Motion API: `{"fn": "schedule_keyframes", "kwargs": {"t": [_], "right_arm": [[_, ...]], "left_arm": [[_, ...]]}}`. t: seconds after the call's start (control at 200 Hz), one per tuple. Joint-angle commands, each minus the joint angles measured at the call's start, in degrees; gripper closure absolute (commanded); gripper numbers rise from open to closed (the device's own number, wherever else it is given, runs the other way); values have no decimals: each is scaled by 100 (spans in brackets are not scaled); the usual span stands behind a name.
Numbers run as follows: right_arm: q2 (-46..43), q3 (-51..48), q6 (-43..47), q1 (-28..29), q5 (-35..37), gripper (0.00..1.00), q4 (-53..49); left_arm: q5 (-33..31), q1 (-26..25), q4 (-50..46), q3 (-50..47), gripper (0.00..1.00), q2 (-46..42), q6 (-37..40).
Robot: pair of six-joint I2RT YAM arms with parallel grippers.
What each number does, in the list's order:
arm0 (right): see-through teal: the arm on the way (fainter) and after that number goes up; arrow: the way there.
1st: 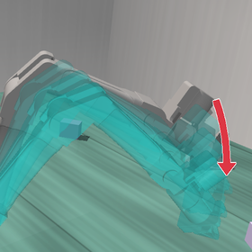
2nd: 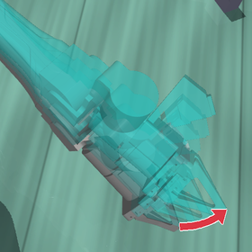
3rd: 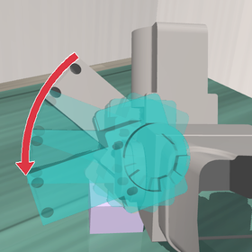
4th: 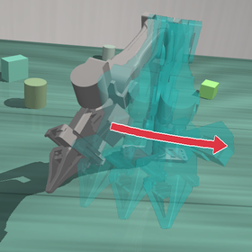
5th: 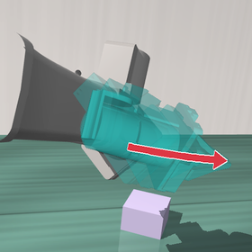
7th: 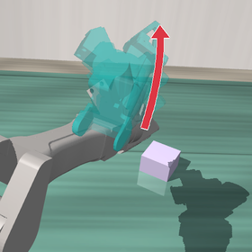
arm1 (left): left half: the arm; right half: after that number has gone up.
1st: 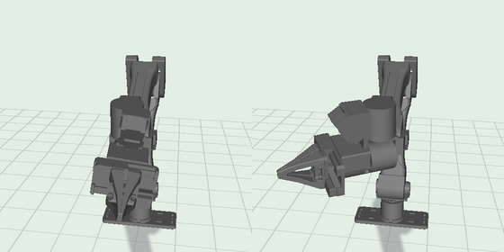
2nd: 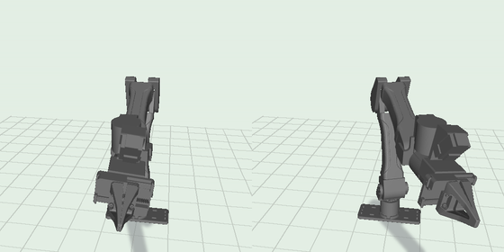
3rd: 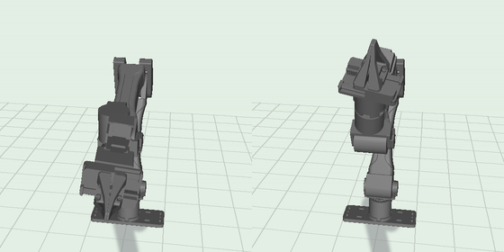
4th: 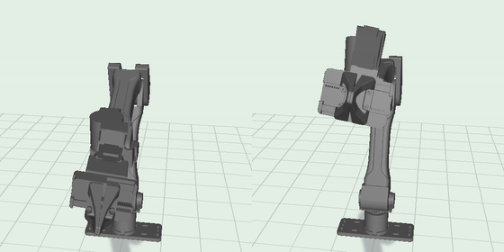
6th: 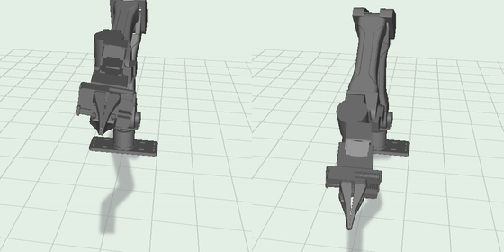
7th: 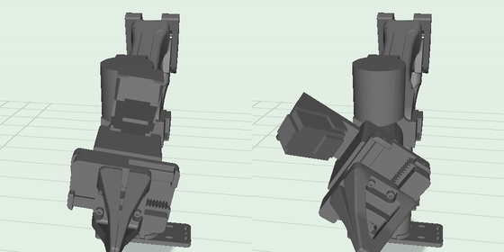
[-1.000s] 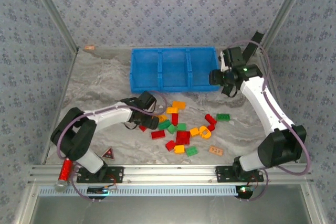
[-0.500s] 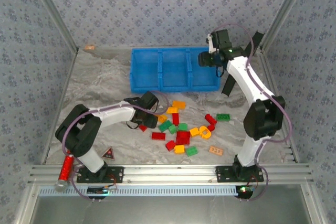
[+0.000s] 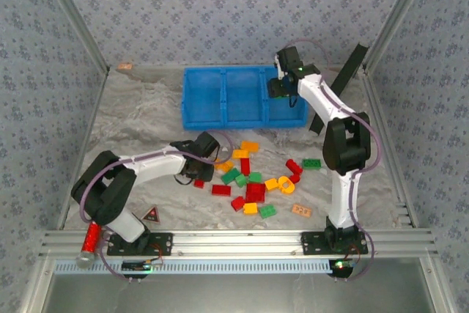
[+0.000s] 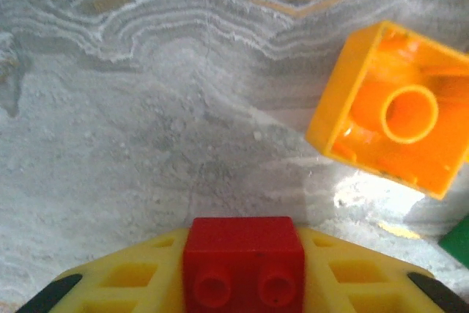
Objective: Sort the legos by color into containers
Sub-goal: Place the lego in the container.
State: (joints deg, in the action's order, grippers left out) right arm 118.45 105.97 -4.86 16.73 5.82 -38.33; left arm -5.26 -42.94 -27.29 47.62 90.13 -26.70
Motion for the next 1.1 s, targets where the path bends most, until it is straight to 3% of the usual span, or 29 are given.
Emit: {"fn": "schedule_keyframes", "kwargs": {"t": [0.0,0.235,0.505,0.895,1.094], "right_arm": [[182,3,91,-38,158,47,121],[489,13,56,-84,-3,44,170],[653,-30,56,-147,-245,36,96],[430,-206,-7,-91,-515,16,86],[167,-359,-114,-43,-610,16,62]], "left_arm": [[314,-110,-804,81,66,-166,-94],[-239,-27,-1474,1294,69,-564,358],[-396,471,-1244,2392,69,-582,987],[-660,1209,-1025,4332,71,1022,1482],[-473,1639,-914,4966,72,1850,1510]]}}
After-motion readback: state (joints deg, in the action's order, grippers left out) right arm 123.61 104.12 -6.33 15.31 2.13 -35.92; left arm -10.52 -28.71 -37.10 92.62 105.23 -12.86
